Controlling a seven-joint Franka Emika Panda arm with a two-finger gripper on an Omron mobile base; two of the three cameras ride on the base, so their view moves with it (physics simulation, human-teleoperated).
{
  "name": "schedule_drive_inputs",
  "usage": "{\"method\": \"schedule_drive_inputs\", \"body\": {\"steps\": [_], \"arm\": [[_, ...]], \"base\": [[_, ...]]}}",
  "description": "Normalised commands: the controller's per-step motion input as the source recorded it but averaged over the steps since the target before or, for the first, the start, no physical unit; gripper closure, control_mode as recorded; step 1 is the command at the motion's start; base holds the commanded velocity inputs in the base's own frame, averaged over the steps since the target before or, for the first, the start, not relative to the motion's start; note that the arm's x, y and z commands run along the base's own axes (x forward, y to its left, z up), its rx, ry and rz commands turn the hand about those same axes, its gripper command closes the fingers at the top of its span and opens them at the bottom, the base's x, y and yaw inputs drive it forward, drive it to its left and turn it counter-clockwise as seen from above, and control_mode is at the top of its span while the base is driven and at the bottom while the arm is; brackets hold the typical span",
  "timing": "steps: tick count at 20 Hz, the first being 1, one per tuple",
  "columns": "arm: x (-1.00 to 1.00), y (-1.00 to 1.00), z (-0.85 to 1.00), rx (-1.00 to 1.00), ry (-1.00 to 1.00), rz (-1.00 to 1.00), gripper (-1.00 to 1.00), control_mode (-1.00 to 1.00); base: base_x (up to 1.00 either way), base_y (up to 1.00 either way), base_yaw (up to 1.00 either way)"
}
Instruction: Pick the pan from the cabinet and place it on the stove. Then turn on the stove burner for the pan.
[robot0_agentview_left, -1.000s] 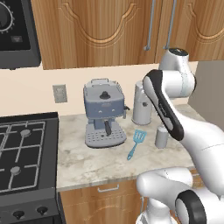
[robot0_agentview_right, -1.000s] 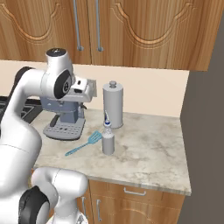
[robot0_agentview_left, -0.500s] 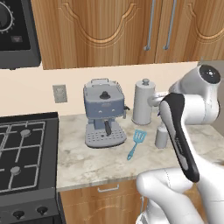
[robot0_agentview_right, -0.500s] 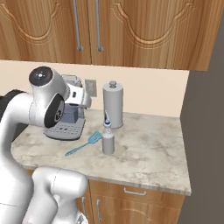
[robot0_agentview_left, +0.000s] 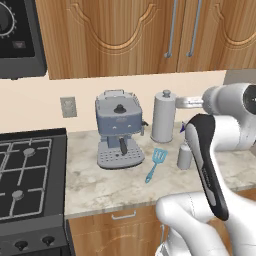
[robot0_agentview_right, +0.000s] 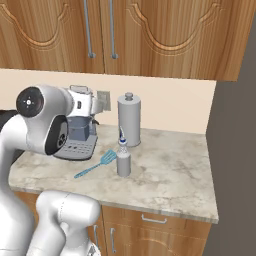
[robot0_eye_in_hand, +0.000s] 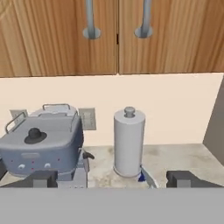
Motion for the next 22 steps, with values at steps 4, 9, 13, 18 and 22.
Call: {"method": "schedule_drive_inputs", "body": {"steps": [4, 9, 13, 18, 22], "arm": [[0.0, -0.11, 0.77, 0.0, -0.21, -0.06, -1.0, -1.0], [0.0, -0.17, 0.63, 0.0, -0.19, -0.06, -1.0, -1.0], [0.03, -0.26, 0.49, 0.01, -0.18, -0.07, -1.0, -1.0], [0.0, -0.36, 0.36, 0.02, -0.14, -0.06, -1.0, -1.0], [0.26, -0.07, 0.0, 0.01, 0.01, 0.0, -1.0, -1.0]], "base": [[0.0, 0.0, 0.0], [0.0, 0.0, 0.0], [0.0, 0.0, 0.0], [0.0, 0.0, 0.0], [0.0, 0.0, 0.0]]}}
